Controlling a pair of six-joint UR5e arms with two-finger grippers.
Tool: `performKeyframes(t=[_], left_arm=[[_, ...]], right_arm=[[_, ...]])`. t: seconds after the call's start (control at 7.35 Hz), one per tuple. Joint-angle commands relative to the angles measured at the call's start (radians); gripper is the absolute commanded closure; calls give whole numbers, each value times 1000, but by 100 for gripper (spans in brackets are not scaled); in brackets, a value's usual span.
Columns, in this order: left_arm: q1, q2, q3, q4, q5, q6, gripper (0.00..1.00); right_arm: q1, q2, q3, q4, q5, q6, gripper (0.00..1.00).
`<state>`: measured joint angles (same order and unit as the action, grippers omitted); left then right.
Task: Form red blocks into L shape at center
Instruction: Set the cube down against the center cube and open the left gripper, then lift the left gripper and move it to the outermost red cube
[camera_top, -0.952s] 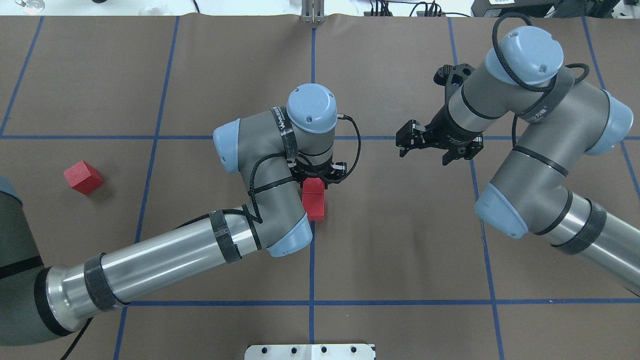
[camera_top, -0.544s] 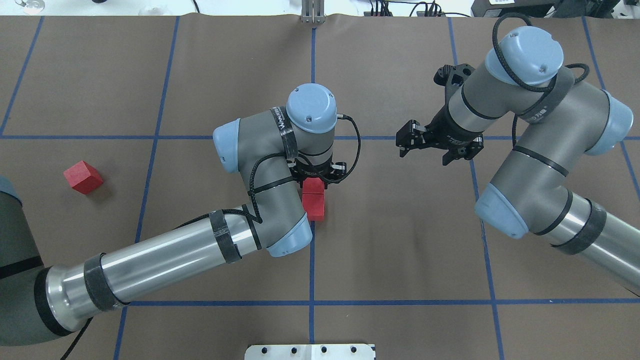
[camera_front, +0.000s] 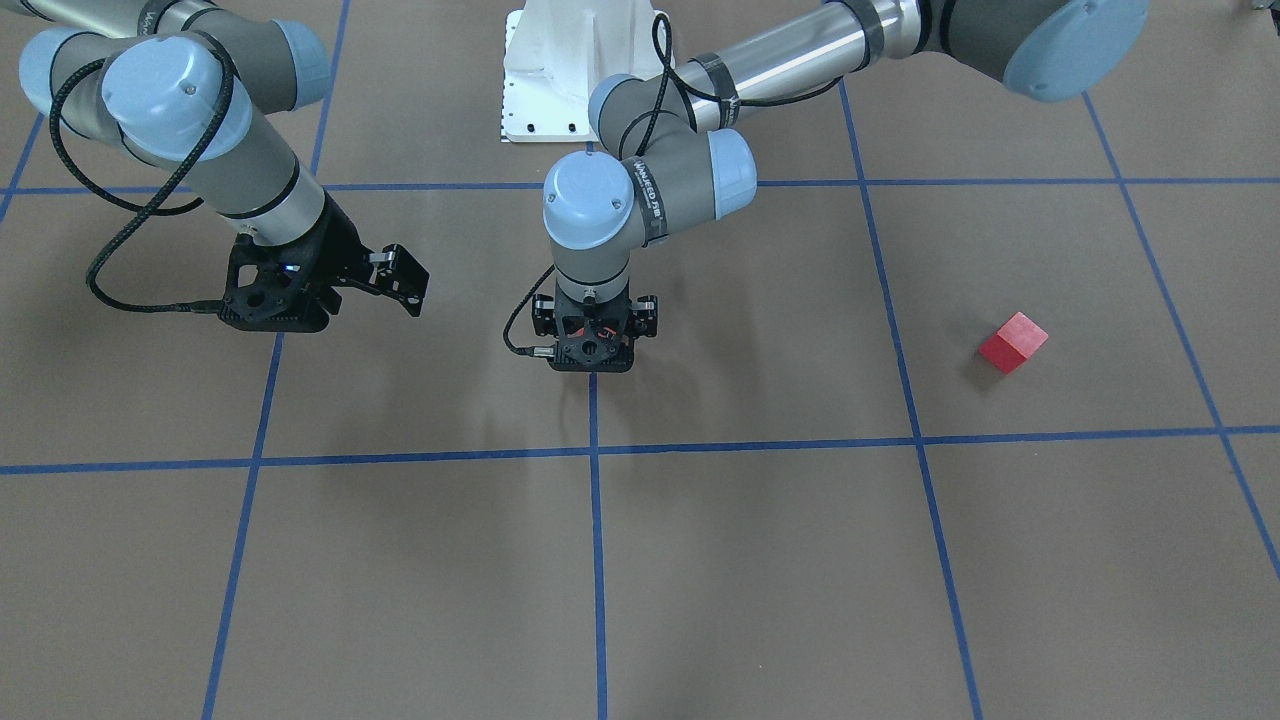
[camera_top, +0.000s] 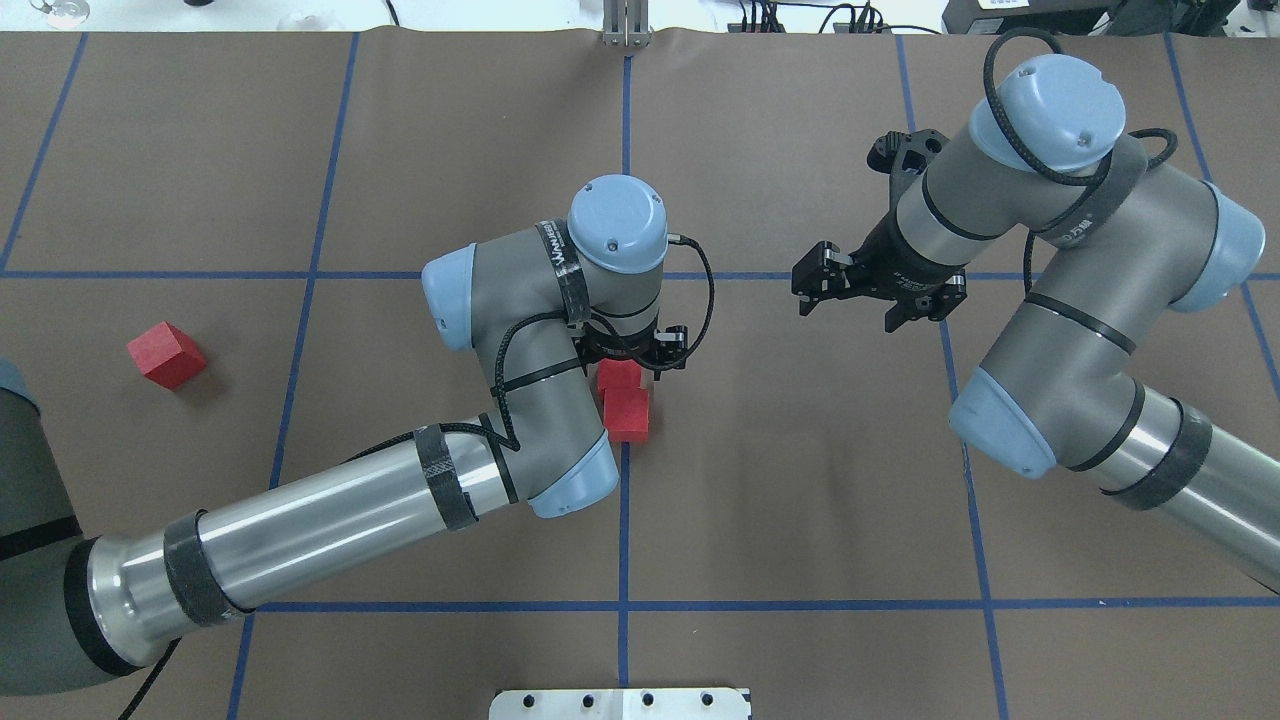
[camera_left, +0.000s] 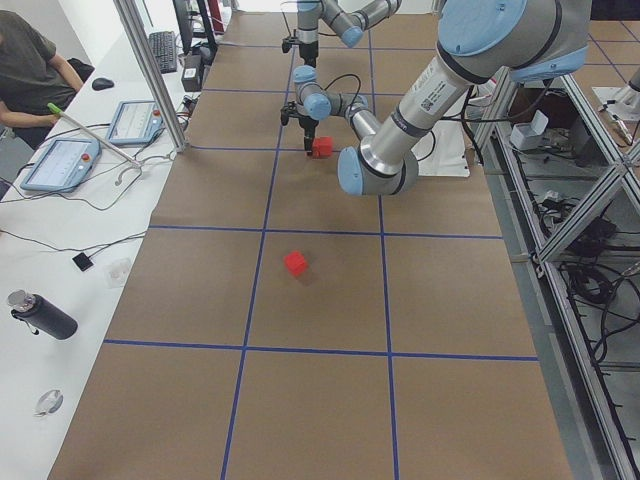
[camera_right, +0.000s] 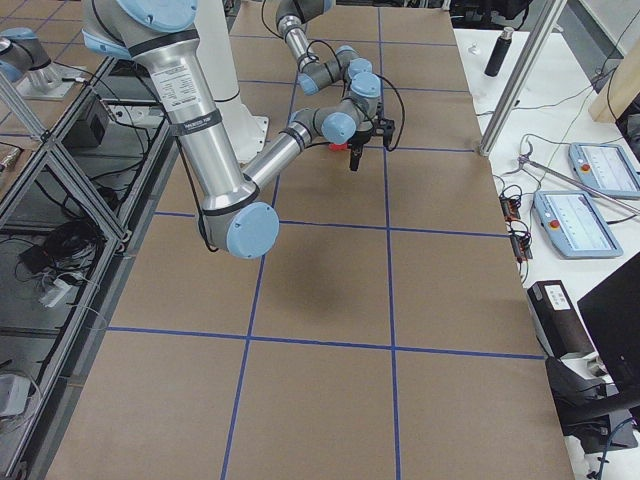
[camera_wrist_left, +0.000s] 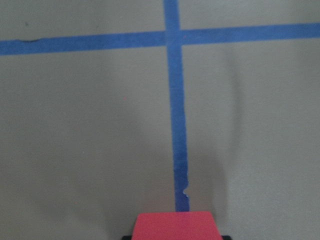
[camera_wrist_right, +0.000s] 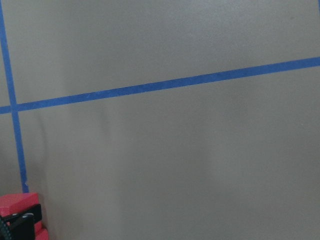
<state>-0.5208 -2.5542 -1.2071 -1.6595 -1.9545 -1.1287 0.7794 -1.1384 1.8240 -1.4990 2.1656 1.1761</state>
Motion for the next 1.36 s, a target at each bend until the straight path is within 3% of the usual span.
performKeyframes(t=[0.0, 0.41, 0.54, 0.95, 1.22], left_arm=[[-4, -8, -14, 17, -1, -5, 0], [-50, 0, -197, 154, -6, 0, 0], [-59, 62, -266, 153, -6, 7, 0], [-140, 466, -611, 124, -12, 162, 0], [-246, 714, -732, 41, -64, 224, 0]], right_arm=[[-2, -1, -2, 0, -1, 0, 0], [0, -1, -3, 0, -1, -1, 0], [1, -3, -3, 0, -1, -1, 0], [6, -6, -3, 0, -1, -1, 0], [9, -9, -3, 0, -3, 0, 0]])
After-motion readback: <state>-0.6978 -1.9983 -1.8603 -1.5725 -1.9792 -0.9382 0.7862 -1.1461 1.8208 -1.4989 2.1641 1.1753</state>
